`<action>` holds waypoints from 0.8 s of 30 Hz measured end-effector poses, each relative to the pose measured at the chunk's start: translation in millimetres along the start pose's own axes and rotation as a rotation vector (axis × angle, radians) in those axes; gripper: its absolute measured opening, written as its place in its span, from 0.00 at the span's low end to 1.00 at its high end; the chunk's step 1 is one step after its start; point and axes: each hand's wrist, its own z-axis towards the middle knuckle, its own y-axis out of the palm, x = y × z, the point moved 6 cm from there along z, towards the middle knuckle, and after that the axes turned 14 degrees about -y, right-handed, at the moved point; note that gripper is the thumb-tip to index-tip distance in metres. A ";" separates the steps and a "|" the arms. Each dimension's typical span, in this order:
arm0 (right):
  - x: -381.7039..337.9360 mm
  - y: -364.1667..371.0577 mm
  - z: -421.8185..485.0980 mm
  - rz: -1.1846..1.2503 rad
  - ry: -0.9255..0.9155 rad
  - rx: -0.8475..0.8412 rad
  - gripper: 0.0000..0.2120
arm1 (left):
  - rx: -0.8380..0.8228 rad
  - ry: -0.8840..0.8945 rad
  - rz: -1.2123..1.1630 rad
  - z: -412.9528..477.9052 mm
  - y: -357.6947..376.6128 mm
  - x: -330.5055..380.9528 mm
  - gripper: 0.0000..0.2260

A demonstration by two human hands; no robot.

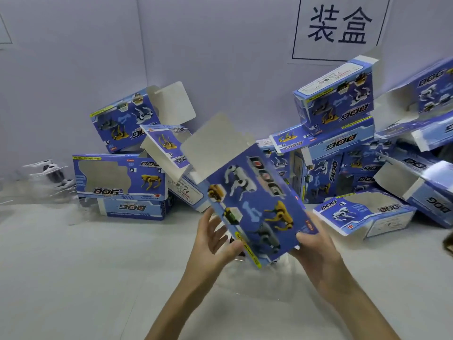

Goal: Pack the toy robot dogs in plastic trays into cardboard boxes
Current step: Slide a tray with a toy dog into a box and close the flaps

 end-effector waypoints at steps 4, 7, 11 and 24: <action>-2.8 13.9 -3.4 -0.168 -0.085 -0.040 0.29 | 0.063 0.049 -0.048 0.6 -19.4 3.4 0.42; -6.2 27.6 -8.5 -0.262 -0.148 -0.102 0.35 | 0.108 0.059 -0.093 0.1 -32.2 5.9 0.36; -6.2 24.8 -8.6 -0.552 -0.165 -0.195 0.44 | 0.359 0.231 -0.052 -9.7 -54.8 20.0 0.22; 24.4 -16.6 -7.0 -0.918 0.063 -0.258 0.33 | 1.042 0.521 0.484 -28.7 -93.2 23.4 0.40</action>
